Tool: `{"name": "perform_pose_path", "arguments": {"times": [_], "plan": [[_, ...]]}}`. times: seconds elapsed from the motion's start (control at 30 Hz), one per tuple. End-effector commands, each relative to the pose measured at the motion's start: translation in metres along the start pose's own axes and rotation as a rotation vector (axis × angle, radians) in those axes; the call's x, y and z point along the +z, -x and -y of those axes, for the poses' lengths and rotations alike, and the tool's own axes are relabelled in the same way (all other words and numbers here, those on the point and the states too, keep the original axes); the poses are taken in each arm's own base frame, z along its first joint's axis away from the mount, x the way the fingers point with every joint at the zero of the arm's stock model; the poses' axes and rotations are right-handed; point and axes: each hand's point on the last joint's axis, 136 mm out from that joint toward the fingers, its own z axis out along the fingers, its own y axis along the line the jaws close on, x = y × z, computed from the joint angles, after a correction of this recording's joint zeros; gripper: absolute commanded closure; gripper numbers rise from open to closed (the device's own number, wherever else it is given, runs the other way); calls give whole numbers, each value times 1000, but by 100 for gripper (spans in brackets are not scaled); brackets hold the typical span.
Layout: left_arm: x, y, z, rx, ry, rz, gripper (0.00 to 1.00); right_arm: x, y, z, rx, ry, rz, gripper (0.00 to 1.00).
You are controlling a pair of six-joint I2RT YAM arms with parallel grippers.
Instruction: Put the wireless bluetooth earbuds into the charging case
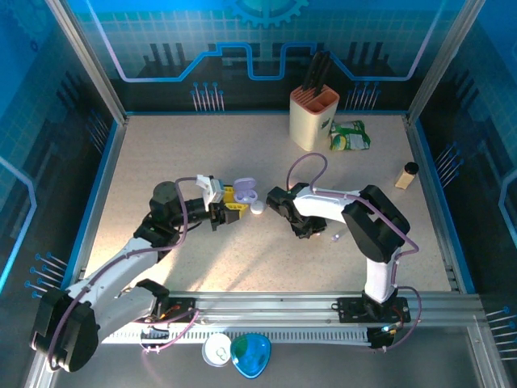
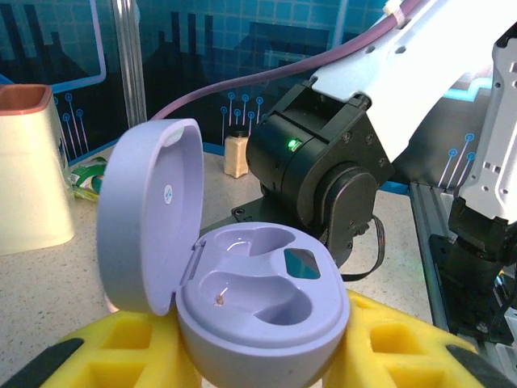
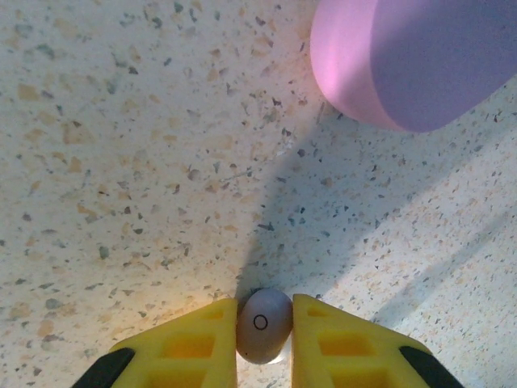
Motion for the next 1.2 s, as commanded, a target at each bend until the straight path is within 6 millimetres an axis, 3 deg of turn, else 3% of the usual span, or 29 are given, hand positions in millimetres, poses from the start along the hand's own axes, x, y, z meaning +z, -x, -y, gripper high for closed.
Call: {"name": "perform_pose_path", "arguments": {"times": [0.0,0.13,0.33,0.6,0.93,1.17], "plan": [[0,6,3,22,-26,23,74,-4,-4,1,10,11,5,80],[1,6,5,28,-47,27,74,-20,6,-3,44,105,81,80],[5,3,6,27,-71,20,75,-60,22,-6,130,342,176,80],[15,-6,7,13,-105,-11,75,-133,39,-14,102,764,343,81],[27,-5,12,6,-159,-26,75,-223,35,-8,-72,1030,582,81],[28,-3,14,-5,-165,-29,75,-267,24,-4,-198,1144,692,81]]}}
